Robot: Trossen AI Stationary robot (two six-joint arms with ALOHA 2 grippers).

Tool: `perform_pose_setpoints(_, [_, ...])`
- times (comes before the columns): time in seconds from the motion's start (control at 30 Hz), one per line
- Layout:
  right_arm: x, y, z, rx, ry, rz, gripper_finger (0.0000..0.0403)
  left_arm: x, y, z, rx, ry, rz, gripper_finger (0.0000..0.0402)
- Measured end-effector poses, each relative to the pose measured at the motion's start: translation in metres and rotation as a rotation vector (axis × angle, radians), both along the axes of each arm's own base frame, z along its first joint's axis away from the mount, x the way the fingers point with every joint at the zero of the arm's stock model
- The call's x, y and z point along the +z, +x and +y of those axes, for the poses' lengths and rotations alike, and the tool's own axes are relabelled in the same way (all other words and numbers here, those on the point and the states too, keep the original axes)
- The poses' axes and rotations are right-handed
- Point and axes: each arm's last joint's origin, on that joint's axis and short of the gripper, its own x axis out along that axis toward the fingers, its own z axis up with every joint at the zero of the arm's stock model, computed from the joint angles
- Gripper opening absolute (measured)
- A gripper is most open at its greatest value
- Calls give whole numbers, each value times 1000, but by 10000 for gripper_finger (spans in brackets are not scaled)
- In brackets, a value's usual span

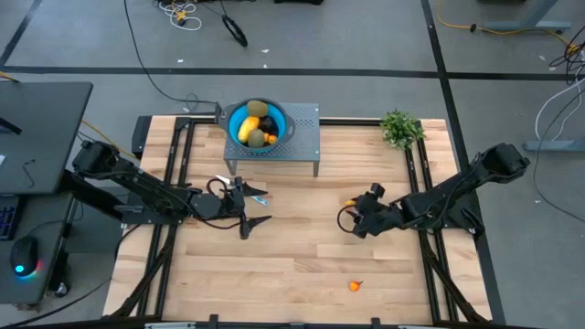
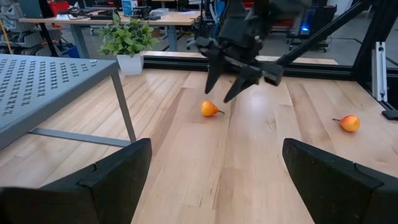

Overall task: Pick & Place Fruit
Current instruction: Put the right pear into the blue strainer bowl

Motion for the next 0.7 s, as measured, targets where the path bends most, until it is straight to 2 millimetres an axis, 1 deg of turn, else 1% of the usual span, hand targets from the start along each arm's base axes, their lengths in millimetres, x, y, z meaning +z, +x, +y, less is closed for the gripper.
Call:
perform_pose_setpoints(0.17, [-12, -10, -5, -97, 46, -9, 224, 0, 0, 0, 0, 0, 0, 372])
perform_pose_setpoints(0.7, [-10, -7, -4, -106, 65, -57, 224, 0, 0, 0, 0, 0, 0, 372])
